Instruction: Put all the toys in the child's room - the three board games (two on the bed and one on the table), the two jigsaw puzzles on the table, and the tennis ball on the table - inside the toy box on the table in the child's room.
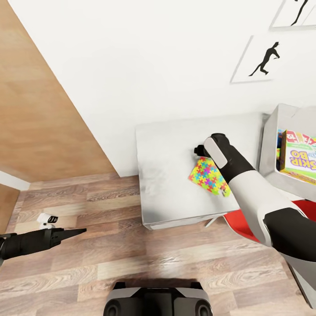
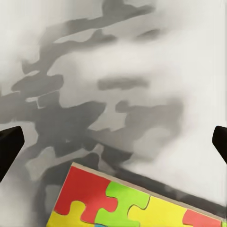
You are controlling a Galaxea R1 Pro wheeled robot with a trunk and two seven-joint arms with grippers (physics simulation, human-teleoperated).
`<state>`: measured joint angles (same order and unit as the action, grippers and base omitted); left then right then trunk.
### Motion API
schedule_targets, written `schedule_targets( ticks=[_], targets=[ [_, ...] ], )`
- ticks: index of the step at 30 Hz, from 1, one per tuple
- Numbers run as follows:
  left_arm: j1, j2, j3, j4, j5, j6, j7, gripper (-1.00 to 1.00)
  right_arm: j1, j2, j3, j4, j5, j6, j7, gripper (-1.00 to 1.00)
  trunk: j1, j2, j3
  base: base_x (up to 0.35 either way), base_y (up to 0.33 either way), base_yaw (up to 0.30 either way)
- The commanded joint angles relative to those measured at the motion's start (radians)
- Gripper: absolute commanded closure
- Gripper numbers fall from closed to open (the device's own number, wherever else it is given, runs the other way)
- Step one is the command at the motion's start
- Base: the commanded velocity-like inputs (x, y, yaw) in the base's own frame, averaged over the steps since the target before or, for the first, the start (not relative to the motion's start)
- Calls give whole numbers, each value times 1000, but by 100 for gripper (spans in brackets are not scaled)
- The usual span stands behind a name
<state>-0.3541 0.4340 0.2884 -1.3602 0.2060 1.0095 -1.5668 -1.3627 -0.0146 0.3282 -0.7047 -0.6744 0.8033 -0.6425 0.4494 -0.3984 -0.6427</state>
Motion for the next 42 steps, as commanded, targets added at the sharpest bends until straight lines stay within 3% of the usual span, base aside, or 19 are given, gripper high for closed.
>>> schedule_targets(
  ticks=[1,42],
  targets=[
    [0,0,0,0,-1,11,-4,-100,-1,-2,6,0,-11,2,-9,-100,1,-2,-1,18,-26,0],
    [0,2,0,0,-2,11,-4,-100,2,-5,6,40,-16,-1,-9,-100,1,-2,-1,1,-1,0]
  ],
)
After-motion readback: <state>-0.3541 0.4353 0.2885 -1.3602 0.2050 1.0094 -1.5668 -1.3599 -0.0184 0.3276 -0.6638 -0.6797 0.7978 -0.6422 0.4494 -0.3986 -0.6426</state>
